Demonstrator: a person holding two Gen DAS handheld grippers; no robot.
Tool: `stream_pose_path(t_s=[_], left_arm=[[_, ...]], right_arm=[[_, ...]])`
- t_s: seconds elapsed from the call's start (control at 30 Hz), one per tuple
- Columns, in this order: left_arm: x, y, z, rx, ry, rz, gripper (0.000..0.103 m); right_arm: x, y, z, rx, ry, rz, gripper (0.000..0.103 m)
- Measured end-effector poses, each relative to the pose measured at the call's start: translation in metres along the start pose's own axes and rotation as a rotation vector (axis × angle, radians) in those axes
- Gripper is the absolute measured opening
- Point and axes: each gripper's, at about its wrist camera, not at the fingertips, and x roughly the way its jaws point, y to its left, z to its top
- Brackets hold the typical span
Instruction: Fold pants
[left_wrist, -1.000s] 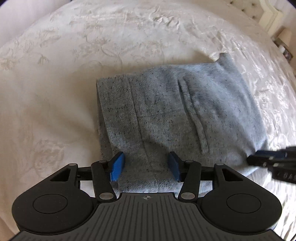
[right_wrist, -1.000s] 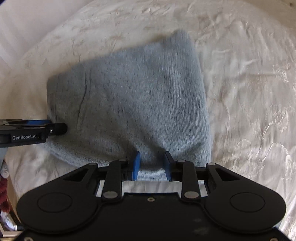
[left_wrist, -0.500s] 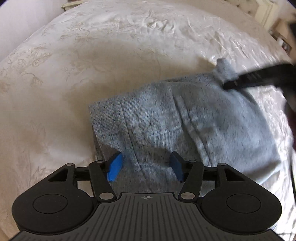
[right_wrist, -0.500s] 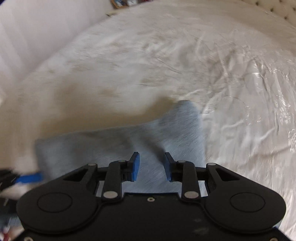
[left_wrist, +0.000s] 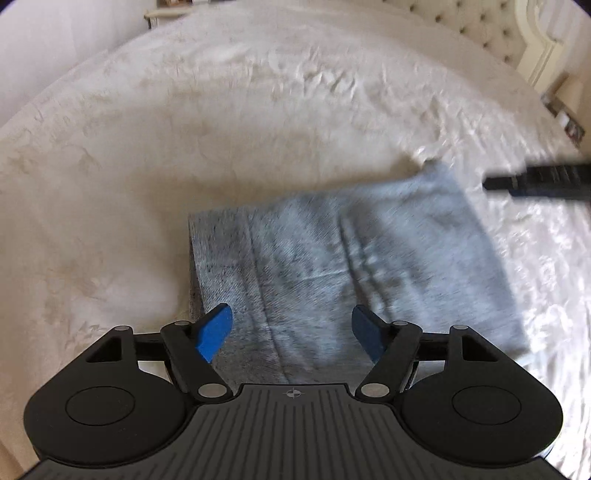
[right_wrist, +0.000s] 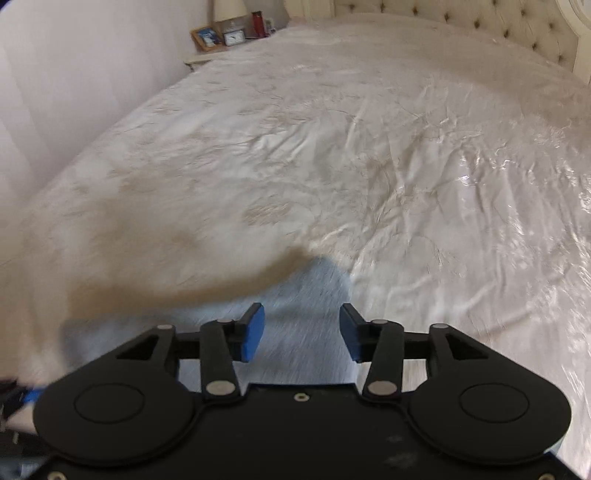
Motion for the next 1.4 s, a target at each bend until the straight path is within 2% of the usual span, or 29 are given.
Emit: stream_pose_path(t_s=[0.13, 0.23, 0.3, 0.37, 0.5, 0.6, 0.67, 0.77, 0.93, 1.07, 1.23, 1.4], left_arm=[[-0.048, -0.017, 0.001, -0.001, -0.129, 0.013, 0.070], [-0.091, -0.029, 0.003, -0.038, -0.229, 0.008, 0.071], [-0.109, -0.038, 0.005, -0.052, -0.266, 0.030, 0.071], [-0.128, -0.046, 0.005, -0.071, -0.302, 0.072, 0.071], [-0.159, -0.059, -0.001, -0.059, -0.355, 0.144, 0.071], [-0.177, -0.071, -0.010, -0.052, -0.408, 0.196, 0.074], [-0.183, -0.077, -0.013, -0.065, -0.396, 0.221, 0.076], [-0.183, -0.082, -0.013, -0.073, -0.327, 0.226, 0.076], [-0.181, -0.089, -0.025, -0.079, -0.168, 0.221, 0.076], [-0.179, -0.094, -0.041, -0.113, -0.091, 0.254, 0.076], [-0.179, -0.100, -0.059, -0.131, -0.049, 0.275, 0.076], [-0.186, -0.106, -0.068, -0.119, -0.041, 0.293, 0.076]], right_arm=[[-0.051, 0.013, -0.035, -0.013, -0.025, 0.020, 0.063], [-0.085, 0.019, -0.055, -0.027, -0.056, 0.033, 0.077], [-0.106, 0.024, -0.062, -0.024, -0.074, 0.042, 0.094], [-0.129, 0.028, -0.070, -0.012, -0.094, 0.035, 0.102], [-0.164, 0.032, -0.081, 0.005, -0.105, 0.019, 0.103], [-0.184, 0.032, -0.088, 0.019, -0.121, 0.042, 0.103], [-0.196, 0.032, -0.093, 0.037, -0.124, 0.023, 0.103], [-0.212, 0.032, -0.100, 0.058, -0.097, -0.046, 0.103], [-0.227, 0.025, -0.118, 0.118, -0.057, 0.003, 0.103], [-0.236, 0.025, -0.135, 0.116, -0.018, -0.003, 0.103], [-0.246, 0.022, -0.147, 0.122, -0.013, -0.001, 0.103], [-0.256, 0.017, -0.152, 0.122, -0.022, -0.003, 0.103]])
